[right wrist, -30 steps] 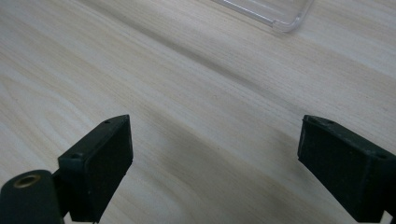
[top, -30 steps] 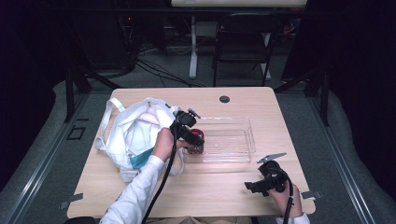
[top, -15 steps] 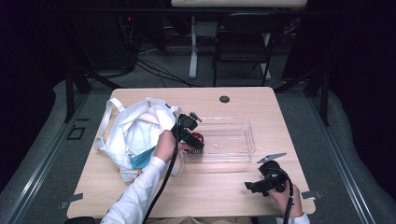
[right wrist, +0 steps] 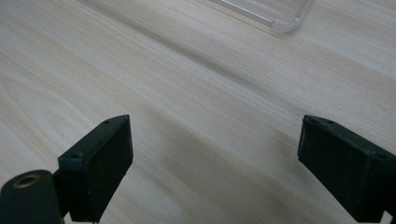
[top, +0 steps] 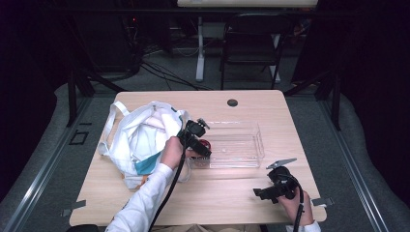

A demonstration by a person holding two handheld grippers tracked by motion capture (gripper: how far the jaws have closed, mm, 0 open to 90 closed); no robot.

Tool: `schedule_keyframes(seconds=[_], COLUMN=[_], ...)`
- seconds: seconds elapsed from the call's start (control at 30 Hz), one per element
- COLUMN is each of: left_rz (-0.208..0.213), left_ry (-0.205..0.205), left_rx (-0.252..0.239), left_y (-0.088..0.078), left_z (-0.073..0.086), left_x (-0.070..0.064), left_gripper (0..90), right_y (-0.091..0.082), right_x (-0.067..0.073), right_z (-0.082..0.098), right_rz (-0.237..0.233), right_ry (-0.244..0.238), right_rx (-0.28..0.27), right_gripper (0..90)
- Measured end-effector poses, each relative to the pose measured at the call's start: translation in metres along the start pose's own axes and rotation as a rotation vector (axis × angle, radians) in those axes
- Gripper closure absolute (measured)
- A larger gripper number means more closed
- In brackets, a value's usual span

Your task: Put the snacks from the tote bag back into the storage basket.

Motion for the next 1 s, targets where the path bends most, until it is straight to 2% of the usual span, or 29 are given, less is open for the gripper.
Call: schedule_keyframes(seconds=[0.57, 0.63, 1.0], left_rz=[-0.024, -0.024, -0.041], left_ry=[0.008, 0.008, 0.020], left_rx=[0.016, 0.016, 0.022], left_y=[0.0011, 0.0011, 0.0017], left_z=[0.0000, 0.0004, 0.0019], left_x=[0.0001, 0.0000, -0.0017], left_gripper=[25.8, 25.8, 25.7], right_y=[-0.0008, 0.0002, -0.0007], right_x=[-0.0006, 0.0001, -0.0005], right_z=[0.0010, -0.0003, 0.0009], right_rz=[0.004, 0.000, 0.004], right_ry=[-0.009, 0.002, -0.008], right_rx=[0.011, -0.005, 0.011], right_gripper=[9.8, 9.8, 9.8])
Point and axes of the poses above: each handheld gripper's, and its own axes: y roughly forward along the jaws, z roughly out of its underside, x roughly to its left, the point moved 10 cm from there along y, roughly forward along the jaws, and after that the axes turned 10 degrees about x, right-handed, at the moved point
